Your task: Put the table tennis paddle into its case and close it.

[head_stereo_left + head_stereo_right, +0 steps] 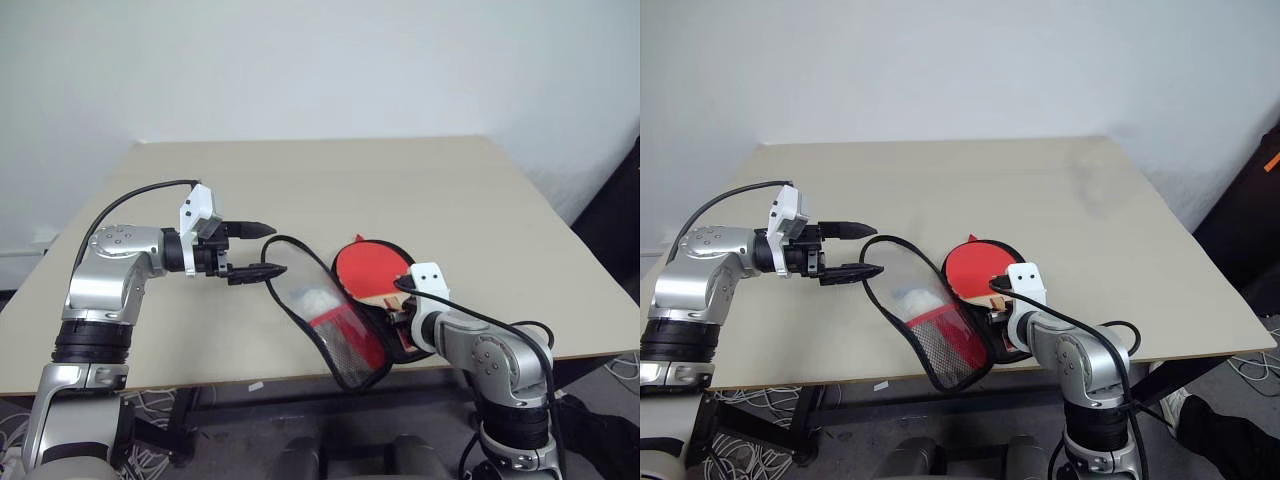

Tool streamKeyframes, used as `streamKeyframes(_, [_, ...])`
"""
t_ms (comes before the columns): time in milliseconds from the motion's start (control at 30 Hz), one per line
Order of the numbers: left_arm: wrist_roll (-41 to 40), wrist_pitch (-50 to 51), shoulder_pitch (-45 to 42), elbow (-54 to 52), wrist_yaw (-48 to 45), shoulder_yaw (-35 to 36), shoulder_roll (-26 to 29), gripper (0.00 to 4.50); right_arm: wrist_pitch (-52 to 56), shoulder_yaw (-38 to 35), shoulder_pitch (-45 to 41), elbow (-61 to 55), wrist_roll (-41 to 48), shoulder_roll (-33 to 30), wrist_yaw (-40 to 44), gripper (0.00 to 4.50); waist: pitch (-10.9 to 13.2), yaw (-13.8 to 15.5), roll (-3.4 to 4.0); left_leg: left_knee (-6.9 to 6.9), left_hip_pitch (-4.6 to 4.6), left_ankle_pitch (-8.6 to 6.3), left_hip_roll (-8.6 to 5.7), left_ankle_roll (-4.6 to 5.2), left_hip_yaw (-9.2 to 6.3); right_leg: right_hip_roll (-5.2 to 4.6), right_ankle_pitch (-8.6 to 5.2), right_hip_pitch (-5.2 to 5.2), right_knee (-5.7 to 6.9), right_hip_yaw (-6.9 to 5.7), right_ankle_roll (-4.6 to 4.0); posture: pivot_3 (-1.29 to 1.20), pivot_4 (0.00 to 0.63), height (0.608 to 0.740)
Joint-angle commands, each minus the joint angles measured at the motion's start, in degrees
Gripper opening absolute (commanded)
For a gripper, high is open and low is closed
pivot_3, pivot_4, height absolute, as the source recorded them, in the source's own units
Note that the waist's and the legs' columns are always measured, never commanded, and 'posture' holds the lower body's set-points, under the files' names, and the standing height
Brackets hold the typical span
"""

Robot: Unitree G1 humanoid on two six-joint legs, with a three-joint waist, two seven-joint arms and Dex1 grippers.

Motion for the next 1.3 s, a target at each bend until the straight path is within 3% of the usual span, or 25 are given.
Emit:
streamKeyframes(33, [-0.3,0.2,-0.8,-1.7,0.0,0.6,0.9,4.5,-0.4,0.5,-0.2,-2.6,0.3,0.1,0.6,1.23,0.0,0.0,0.0,0.0,0.0,0.0,0.0,0.0,0.0,0.0,0.0,0.0,0.0,0.0,0.0,0.0,0.0,0.74])
streamKeyframes(800, [0.0,0.5,-1.7,-0.9,0.1,0.4,0.6,4.5,-3.4,-2.2,-1.0,1.1,-4.0,-0.2,-2.1,1.23,0.0,0.0,0.0,0.0,0.0,0.0,-0.02,0.0,0.0,-0.03,0.0,-0.01,-0.03,-0.03,0.0,0.0,0.0,0.74])
streamKeyframes(1133, [0.0,0.5,-1.7,-0.4,-0.3,0.4,0.7,4.5,1.1,-5.3,-5.2,-5.0,0.9,-5.0,5.5,4.49,0.0,0.0,0.04,-0.02,-0.01,0.0,0.0,0.0,-0.01,-0.02,0.0,-0.01,-0.03,0.0,0.0,0.0,0.0,0.74])
streamKeyframes(1200, [-0.2,0.4,-1.6,-0.4,-0.7,0.7,0.9,4.5,2.7,-7.0,-6.9,-6.6,3.1,-6.8,8.6,4.49,0.0,0.0,0.03,-0.02,0.0,0.0,0.0,0.0,-0.01,-0.02,-0.01,-0.01,-0.04,-0.02,0.01,0.0,0.0,0.74])
streamKeyframes(1300, [-1.6,1.1,-0.1,-1.1,-2.7,2.3,2.9,4.5,2.3,-13.7,-11.8,-9.0,10.3,-15.8,19.1,4.49,0.1,0.0,0.06,0.0,-0.05,0.0,-0.01,0.01,-0.01,-0.05,-0.01,-0.01,-0.05,-0.01,0.01,0.0,0.0,0.74])
